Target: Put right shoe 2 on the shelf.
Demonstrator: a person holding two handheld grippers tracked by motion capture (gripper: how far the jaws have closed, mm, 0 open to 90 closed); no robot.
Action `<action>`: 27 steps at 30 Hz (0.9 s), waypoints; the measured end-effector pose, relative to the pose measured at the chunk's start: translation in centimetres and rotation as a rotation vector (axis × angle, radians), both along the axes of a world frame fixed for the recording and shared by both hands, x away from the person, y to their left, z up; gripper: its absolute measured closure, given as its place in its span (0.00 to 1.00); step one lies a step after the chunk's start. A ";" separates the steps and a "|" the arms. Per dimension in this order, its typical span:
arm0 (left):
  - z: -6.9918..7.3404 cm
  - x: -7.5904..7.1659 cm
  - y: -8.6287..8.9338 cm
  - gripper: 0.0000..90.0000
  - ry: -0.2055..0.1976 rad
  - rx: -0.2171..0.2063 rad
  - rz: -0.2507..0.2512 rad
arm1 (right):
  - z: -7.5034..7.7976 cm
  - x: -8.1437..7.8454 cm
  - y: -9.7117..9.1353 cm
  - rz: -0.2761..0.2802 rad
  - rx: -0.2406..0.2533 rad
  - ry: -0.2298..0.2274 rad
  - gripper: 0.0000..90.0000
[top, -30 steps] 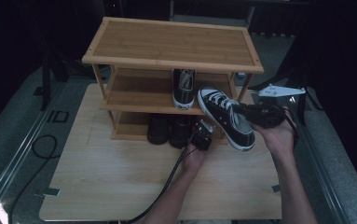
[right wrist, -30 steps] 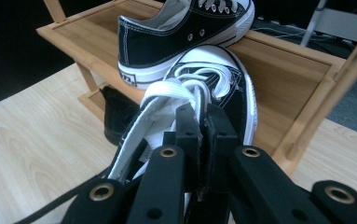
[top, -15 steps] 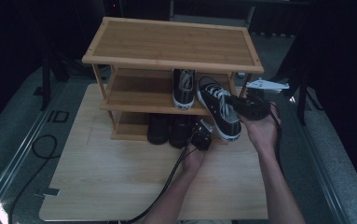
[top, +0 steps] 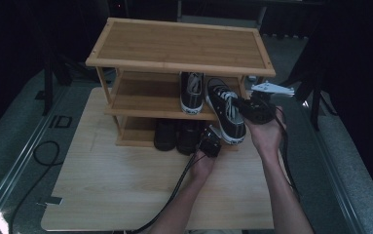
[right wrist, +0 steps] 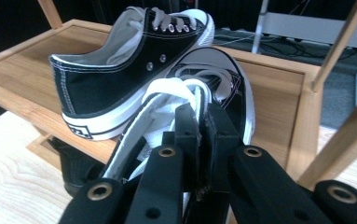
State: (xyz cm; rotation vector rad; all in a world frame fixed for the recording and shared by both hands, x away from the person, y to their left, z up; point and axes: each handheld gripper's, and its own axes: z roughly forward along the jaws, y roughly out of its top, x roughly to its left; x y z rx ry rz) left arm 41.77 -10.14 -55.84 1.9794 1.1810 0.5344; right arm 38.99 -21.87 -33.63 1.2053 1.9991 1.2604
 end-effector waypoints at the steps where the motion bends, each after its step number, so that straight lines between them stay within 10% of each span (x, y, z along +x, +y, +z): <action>1: 0.0 0.0 0.0 1.00 0.002 0.000 -0.002 | 0.0 0.1 -0.1 0.003 -0.002 0.005 0.92; 27: 0.0 0.0 0.0 1.00 0.005 -0.003 -0.005 | 1.3 -5.0 -3.3 0.047 0.026 -0.103 0.68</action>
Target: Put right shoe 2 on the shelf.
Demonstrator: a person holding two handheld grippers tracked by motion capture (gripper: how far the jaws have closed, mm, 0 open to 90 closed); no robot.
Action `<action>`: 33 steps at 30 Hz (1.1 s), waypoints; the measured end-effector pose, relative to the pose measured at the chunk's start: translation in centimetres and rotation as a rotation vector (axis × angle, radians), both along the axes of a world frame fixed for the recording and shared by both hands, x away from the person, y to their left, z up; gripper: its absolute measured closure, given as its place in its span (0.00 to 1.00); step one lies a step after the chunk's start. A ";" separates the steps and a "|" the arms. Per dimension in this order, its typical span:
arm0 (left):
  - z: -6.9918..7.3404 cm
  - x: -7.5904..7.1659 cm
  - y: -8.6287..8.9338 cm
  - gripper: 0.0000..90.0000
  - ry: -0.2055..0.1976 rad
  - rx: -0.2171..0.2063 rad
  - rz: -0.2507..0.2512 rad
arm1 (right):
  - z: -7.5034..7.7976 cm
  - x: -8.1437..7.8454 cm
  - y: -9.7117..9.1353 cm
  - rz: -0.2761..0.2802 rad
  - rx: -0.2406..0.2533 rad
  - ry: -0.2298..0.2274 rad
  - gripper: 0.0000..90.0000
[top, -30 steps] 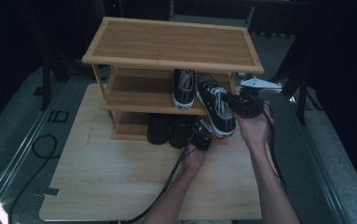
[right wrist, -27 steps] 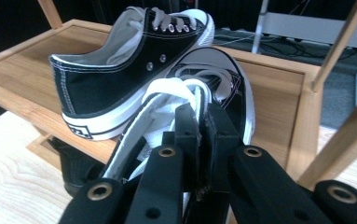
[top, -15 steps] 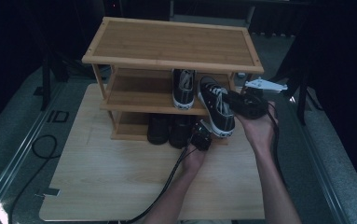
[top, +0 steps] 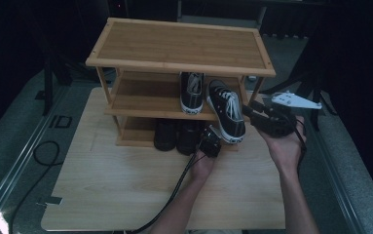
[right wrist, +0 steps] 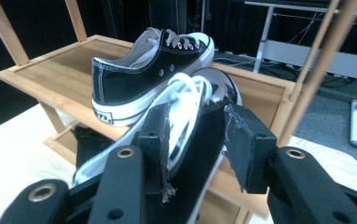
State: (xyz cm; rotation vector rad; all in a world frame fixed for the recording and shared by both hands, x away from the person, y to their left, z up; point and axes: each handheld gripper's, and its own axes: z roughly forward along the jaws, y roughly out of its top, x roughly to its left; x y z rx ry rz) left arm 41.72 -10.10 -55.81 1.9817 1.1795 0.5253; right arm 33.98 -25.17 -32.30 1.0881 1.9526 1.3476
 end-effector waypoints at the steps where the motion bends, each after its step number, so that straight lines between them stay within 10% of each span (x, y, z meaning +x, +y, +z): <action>1: 0.0 0.0 0.0 1.00 0.000 0.000 0.000 | -0.1 -0.3 -0.3 -0.002 -0.003 -0.002 0.69; 9: 0.0 0.0 0.0 1.00 -0.001 0.001 -0.001 | -1.4 -3.2 -1.4 -0.018 -0.042 0.021 1.00; 24: 0.0 0.0 0.0 1.00 0.000 0.001 -0.001 | -6.3 -6.4 0.4 0.012 -0.104 0.072 1.00; 33: 0.0 0.0 0.0 1.00 -0.001 0.001 -0.002 | -6.4 -6.6 0.8 0.026 -0.076 0.070 1.00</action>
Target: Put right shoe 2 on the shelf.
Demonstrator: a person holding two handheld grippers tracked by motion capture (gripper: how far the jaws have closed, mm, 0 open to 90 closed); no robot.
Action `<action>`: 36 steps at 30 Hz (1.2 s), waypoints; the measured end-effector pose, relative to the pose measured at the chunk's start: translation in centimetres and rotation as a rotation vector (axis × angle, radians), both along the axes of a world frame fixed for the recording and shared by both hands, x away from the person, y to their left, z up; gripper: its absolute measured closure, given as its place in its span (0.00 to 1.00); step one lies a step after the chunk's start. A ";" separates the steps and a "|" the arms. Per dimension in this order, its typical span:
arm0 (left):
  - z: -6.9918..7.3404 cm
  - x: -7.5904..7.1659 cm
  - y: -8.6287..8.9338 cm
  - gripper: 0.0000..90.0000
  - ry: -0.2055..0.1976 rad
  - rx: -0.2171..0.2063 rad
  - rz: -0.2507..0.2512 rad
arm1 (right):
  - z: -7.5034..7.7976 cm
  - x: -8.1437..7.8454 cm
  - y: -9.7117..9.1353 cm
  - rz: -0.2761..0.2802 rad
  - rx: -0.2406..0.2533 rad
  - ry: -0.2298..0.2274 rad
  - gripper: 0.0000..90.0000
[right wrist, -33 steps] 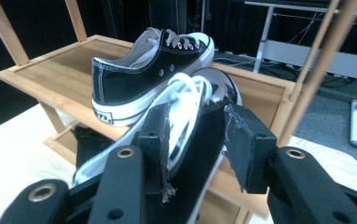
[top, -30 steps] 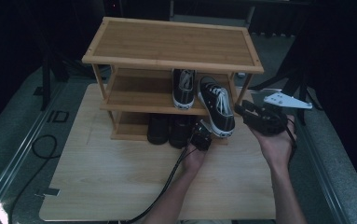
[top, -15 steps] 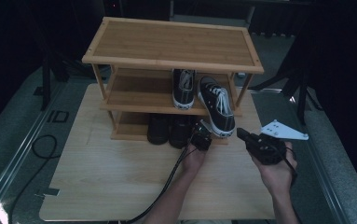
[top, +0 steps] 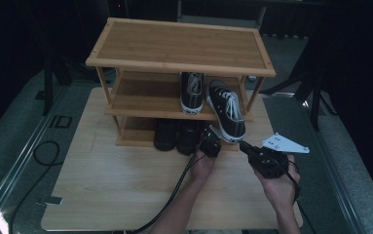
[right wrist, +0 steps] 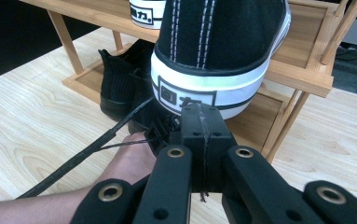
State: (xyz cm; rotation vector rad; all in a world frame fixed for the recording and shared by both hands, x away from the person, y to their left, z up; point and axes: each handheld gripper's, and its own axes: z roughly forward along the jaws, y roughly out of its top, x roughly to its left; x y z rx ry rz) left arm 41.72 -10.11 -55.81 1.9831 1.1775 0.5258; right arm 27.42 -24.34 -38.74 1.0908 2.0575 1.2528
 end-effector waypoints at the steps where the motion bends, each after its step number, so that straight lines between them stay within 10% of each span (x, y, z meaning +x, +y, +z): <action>1: 0.0 0.0 0.0 1.00 0.001 0.000 -0.001 | 0.0 0.0 0.0 0.002 0.006 0.002 1.00; 36: -0.1 0.0 0.1 1.00 0.000 -0.006 -0.008 | -0.3 3.5 2.2 0.007 0.046 0.013 1.00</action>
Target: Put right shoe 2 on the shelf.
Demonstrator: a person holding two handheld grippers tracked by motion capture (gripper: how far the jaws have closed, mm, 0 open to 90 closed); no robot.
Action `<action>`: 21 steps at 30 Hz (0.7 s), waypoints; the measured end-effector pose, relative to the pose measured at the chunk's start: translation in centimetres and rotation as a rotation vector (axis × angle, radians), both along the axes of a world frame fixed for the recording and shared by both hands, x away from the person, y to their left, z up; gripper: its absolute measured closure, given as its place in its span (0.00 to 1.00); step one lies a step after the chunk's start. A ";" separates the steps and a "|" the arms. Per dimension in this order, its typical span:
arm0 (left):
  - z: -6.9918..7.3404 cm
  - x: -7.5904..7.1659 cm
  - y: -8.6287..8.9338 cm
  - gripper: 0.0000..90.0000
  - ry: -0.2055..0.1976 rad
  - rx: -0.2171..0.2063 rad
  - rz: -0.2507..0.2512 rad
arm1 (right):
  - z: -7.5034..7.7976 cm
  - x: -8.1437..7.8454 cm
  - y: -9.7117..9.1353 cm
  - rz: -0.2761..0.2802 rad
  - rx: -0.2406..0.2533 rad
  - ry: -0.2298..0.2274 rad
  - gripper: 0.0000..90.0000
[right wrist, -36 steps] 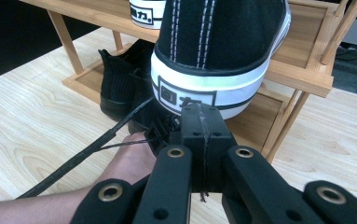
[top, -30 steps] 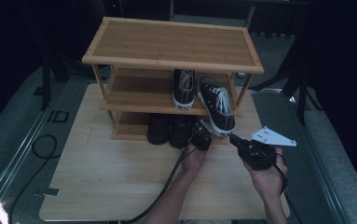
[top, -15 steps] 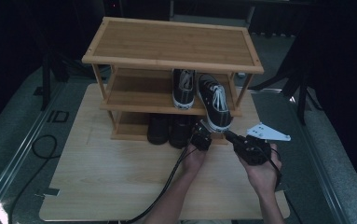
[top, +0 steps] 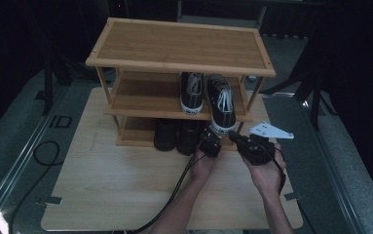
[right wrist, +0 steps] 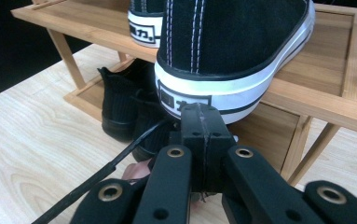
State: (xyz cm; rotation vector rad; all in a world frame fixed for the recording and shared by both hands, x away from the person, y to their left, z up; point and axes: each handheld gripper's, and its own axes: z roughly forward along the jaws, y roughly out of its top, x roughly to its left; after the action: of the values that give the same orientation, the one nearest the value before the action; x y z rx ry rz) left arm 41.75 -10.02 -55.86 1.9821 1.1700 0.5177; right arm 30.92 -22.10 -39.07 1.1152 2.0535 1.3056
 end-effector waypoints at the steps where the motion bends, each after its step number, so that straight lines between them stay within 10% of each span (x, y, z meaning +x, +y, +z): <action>1: 0.0 0.0 0.0 1.00 0.003 0.004 -0.001 | 0.0 0.2 0.0 -0.002 0.003 0.003 1.00; 21: 0.1 0.0 0.0 1.00 0.005 0.010 0.009 | -0.2 1.9 1.1 -0.021 -0.003 -0.002 1.00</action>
State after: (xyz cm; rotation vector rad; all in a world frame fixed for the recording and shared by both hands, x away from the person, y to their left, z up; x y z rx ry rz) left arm 41.71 -10.07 -55.79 1.9887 1.1824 0.5247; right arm 32.84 -21.02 -39.27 1.1304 2.0362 1.2923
